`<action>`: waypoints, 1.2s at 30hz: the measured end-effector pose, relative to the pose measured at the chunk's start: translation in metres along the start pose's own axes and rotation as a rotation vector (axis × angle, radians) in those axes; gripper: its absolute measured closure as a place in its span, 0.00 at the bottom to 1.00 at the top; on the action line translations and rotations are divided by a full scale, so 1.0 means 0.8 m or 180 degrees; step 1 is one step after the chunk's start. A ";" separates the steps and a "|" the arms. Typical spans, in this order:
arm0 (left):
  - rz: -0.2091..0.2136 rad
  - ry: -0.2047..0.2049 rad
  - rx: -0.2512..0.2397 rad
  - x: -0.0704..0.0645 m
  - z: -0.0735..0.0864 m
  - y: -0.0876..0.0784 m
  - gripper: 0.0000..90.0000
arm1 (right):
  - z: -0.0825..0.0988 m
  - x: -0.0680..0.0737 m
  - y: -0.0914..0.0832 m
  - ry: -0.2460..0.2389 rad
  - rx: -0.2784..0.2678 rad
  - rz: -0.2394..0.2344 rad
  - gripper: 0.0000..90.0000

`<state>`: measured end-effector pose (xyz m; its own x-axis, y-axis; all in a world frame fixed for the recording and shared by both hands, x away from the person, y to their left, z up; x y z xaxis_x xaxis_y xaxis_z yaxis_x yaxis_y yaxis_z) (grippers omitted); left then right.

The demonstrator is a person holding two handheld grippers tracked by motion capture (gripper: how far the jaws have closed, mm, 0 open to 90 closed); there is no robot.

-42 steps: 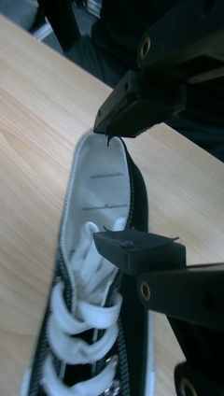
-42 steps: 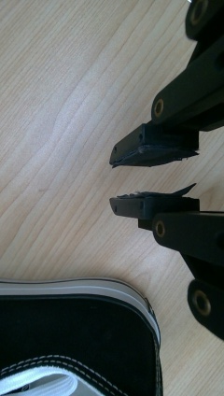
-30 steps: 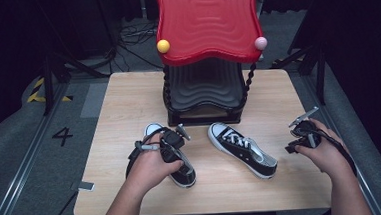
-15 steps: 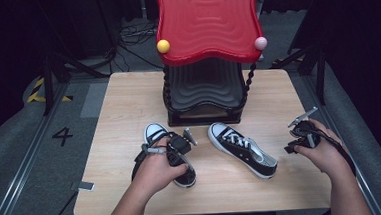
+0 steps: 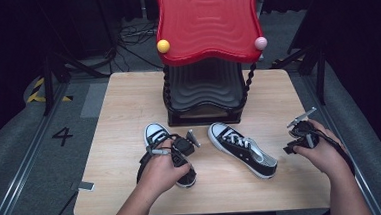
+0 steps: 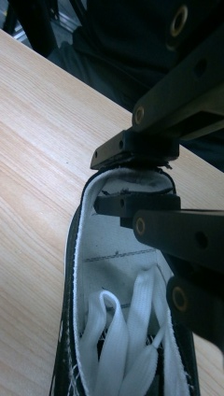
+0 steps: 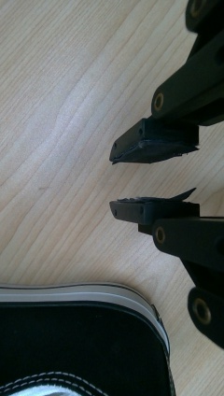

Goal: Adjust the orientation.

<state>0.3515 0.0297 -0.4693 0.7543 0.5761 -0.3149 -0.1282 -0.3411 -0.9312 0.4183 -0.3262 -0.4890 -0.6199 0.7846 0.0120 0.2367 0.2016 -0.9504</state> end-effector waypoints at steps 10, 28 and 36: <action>-0.0011 -0.0065 0.0037 0.007 0.050 -0.038 0.90 | -0.005 -0.002 0.000 0.0011 -0.0021 -0.0013 0.79; -0.0223 -0.0694 0.0009 0.058 0.125 -0.076 0.88 | -0.027 -0.002 0.004 -0.0055 -0.0069 -0.0068 0.77; -0.0355 -0.0969 0.0072 0.089 0.140 -0.075 0.94 | -0.024 0.003 0.012 -0.0063 0.0001 -0.0088 0.76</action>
Point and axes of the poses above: each handheld gripper's, and its own axes: y roughly forward along the jaws, z roughly out of its underside, x roughly to its left, the point moved 8 cm from there along y, roughly forward along the jaws, and after that the axes turned 1 degree about -z, right-handed, at the moved point
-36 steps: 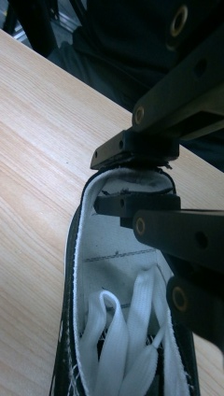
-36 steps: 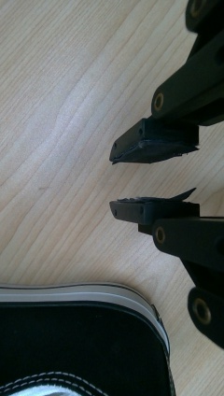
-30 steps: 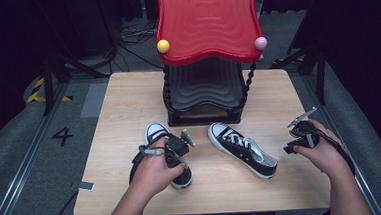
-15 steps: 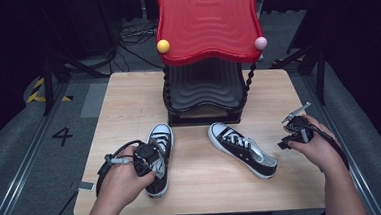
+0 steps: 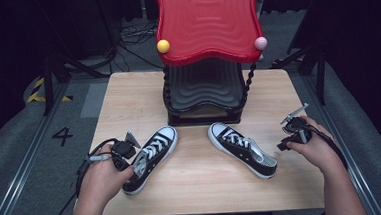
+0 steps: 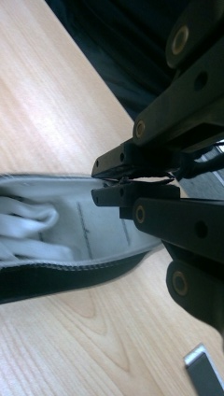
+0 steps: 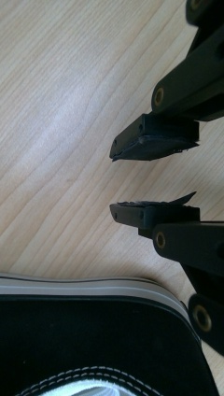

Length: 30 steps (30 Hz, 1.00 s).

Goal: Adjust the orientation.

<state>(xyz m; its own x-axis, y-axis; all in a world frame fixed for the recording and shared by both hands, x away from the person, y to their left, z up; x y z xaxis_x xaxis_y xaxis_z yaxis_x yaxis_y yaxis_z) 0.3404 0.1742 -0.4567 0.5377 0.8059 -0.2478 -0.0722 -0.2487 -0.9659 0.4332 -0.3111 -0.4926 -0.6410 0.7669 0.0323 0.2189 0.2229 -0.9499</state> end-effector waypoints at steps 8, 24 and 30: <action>0.0172 0.0137 -0.0186 -0.016 -0.013 -0.003 0.76 | 0.005 -0.002 0.001 0.0027 0.0007 0.0002 0.75; 0.0101 0.0066 -0.0622 -0.005 -0.044 0.032 0.81 | 0.006 0.002 0.009 0.0043 0.0034 -0.0019 0.73; 0.0046 0.0123 -0.0710 -0.004 -0.061 0.053 0.83 | 0.007 0.001 0.011 0.0055 0.0035 -0.0018 0.73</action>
Point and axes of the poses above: each handheld gripper's, and its own axes: y roughly forward along the jaws, z roughly out of its underside, x roughly to its left, the point moved 8 cm from there along y, roughly forward along the jaws, and after that the axes turned 1 degree about -z, right-handed, at the moved point
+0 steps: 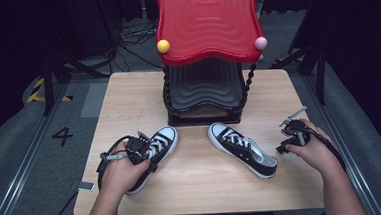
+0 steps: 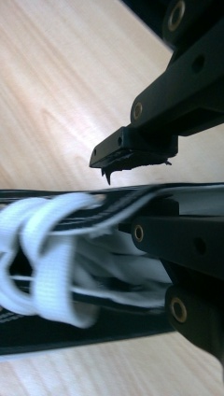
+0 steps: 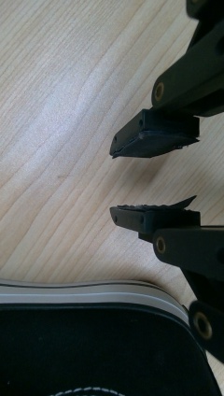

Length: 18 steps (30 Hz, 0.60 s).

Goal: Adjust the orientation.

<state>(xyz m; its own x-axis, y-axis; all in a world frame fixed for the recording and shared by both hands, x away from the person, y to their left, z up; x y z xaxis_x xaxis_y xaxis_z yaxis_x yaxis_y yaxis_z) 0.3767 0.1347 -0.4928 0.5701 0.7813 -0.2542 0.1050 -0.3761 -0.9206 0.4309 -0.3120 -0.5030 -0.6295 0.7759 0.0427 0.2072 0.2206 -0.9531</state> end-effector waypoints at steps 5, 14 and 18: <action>-0.0056 -0.0067 -0.0169 0.007 -0.007 0.009 0.87 | 0.001 -0.001 0.002 0.0016 0.0016 -0.0001 0.73; -0.0132 -0.0092 -0.0199 0.008 -0.008 0.013 0.88 | 0.001 0.001 0.005 0.0016 0.0041 -0.0005 0.72; -0.0222 0.0031 -0.0164 0.006 -0.009 0.016 0.85 | 0.000 0.002 0.006 0.0006 0.0050 -0.0006 0.72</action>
Point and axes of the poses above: each handheld gripper's, and its own axes: y roughly forward along the jaws, z roughly out of its underside, x roughly to its left, the point moved 8 cm from there along y, roughly forward along the jaws, and after that the axes turned 1 degree about -z, right-handed, at the moved point
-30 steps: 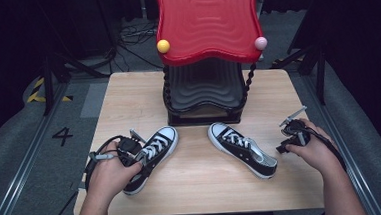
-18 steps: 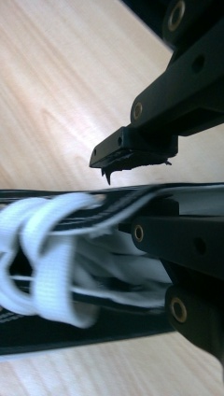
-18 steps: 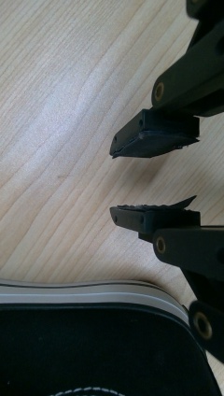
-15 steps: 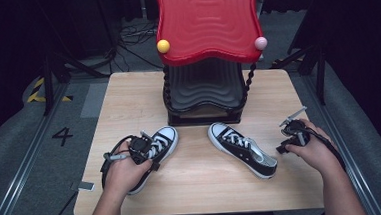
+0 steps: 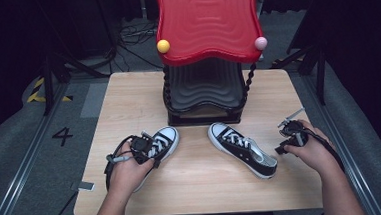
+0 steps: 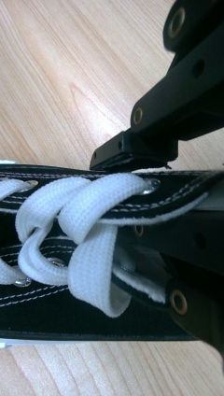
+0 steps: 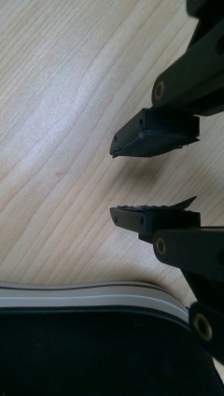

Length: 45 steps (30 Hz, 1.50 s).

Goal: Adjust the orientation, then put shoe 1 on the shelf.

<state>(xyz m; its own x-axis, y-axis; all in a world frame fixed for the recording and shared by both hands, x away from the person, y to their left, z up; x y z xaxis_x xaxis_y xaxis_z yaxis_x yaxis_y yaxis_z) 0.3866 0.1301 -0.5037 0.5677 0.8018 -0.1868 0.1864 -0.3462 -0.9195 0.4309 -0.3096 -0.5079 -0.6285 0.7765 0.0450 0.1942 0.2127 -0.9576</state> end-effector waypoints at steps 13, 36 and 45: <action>-0.0137 0.0030 0.0166 -0.001 -0.006 0.005 0.88 | 0.003 0.000 0.002 -0.0033 0.0040 0.0007 0.75; -0.0130 -0.0189 0.0124 -0.018 -0.031 -0.017 0.96 | 0.027 -0.011 -0.003 0.0160 -0.0032 0.0002 0.72; 0.0048 0.0048 0.0178 -0.053 -0.049 -0.039 0.96 | 0.034 -0.009 -0.001 0.0243 -0.0020 -0.0021 0.72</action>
<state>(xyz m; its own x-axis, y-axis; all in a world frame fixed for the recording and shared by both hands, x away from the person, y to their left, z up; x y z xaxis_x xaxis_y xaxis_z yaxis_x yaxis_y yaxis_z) 0.3883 0.0881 -0.4538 0.5822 0.7891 -0.1959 0.1330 -0.3301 -0.9345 0.4146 -0.3311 -0.5153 -0.5704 0.8181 0.0731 0.1952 0.2214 -0.9554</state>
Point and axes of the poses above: each handheld gripper's, and its own axes: y roughly forward along the jaws, z roughly out of its underside, x roughly to its left, the point moved 8 cm from there along y, roughly forward along the jaws, and after that the axes turned 1 degree about -z, right-handed, at the moved point
